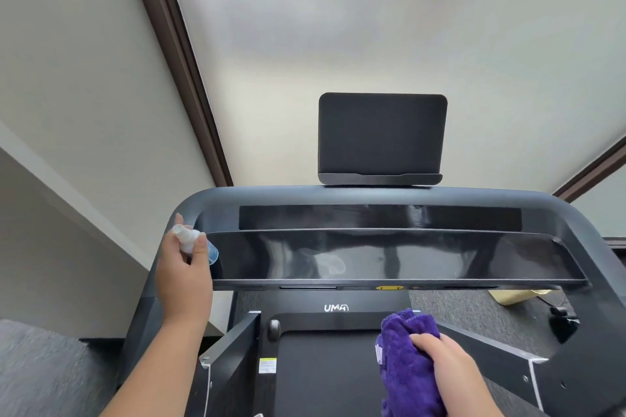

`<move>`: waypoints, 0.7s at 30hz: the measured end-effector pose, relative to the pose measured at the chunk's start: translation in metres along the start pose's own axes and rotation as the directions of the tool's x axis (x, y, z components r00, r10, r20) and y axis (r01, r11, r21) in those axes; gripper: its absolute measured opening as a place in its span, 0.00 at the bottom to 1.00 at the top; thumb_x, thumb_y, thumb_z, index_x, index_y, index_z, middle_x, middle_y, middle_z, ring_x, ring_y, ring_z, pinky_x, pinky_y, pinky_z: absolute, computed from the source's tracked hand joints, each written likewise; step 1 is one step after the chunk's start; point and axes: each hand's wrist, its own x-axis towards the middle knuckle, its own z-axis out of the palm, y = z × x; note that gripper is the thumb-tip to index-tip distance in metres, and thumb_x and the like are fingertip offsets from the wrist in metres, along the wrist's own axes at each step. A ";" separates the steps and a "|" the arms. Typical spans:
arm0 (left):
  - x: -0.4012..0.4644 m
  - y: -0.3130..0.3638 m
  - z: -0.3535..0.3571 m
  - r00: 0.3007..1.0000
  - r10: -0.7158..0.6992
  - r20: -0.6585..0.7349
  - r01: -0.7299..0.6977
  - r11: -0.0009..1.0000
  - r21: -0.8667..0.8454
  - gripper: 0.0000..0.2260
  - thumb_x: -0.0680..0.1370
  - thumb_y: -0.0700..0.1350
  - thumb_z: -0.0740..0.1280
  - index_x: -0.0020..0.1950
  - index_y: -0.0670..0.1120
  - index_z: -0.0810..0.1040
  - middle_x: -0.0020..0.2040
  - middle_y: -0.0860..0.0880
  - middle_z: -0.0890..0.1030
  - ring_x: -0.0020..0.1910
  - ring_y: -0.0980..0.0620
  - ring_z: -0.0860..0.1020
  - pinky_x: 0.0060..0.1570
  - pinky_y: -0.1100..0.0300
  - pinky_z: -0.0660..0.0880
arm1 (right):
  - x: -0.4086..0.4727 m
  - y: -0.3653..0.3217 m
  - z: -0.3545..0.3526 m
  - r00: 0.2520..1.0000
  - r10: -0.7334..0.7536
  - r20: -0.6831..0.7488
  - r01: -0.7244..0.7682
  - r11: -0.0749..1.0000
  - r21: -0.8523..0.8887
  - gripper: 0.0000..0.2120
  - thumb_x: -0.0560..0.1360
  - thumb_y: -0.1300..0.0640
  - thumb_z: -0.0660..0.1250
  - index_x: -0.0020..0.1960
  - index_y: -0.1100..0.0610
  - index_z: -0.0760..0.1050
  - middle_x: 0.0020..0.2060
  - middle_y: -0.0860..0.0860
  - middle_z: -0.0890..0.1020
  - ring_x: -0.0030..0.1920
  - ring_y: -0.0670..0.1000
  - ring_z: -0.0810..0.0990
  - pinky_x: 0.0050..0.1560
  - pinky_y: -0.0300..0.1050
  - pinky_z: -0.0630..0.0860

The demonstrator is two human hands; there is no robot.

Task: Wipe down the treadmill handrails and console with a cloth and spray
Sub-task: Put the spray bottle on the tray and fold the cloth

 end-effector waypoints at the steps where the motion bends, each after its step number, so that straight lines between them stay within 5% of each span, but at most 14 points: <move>1: 0.002 0.000 -0.001 1.000 -0.001 -0.010 0.001 1.000 0.006 0.12 0.84 0.51 0.63 0.66 0.50 0.73 0.72 0.56 0.74 0.64 0.51 0.76 0.64 0.52 0.73 | 0.000 0.001 0.002 1.000 0.002 -0.003 -0.002 1.000 0.003 0.04 0.77 0.61 0.71 0.46 0.62 0.83 0.45 0.59 0.84 0.45 0.57 0.81 0.43 0.48 0.72; 7: 0.001 0.003 -0.004 0.999 0.049 -0.014 -0.047 0.991 0.122 0.05 0.83 0.49 0.65 0.51 0.48 0.72 0.49 0.47 0.78 0.49 0.45 0.76 0.49 0.54 0.71 | 0.005 0.009 0.011 0.999 0.035 -0.001 -0.035 0.998 0.045 0.04 0.75 0.59 0.72 0.47 0.60 0.83 0.45 0.61 0.86 0.49 0.62 0.84 0.57 0.59 0.78; 14: -0.012 -0.001 -0.010 0.998 0.053 -0.040 -0.046 0.987 0.152 0.06 0.82 0.48 0.66 0.53 0.47 0.73 0.50 0.47 0.78 0.49 0.44 0.77 0.50 0.48 0.75 | 0.010 0.013 0.007 0.998 0.056 -0.003 -0.056 0.996 0.067 0.06 0.74 0.57 0.73 0.46 0.60 0.83 0.47 0.60 0.85 0.50 0.61 0.83 0.58 0.59 0.77; 21: -0.010 0.005 -0.014 0.999 0.032 -0.013 -0.029 0.984 0.174 0.09 0.81 0.50 0.67 0.57 0.46 0.73 0.52 0.47 0.78 0.48 0.45 0.77 0.47 0.52 0.72 | 0.016 0.014 0.003 0.997 0.075 -0.008 -0.075 0.995 0.059 0.04 0.74 0.58 0.74 0.46 0.58 0.84 0.47 0.60 0.86 0.50 0.61 0.84 0.59 0.59 0.77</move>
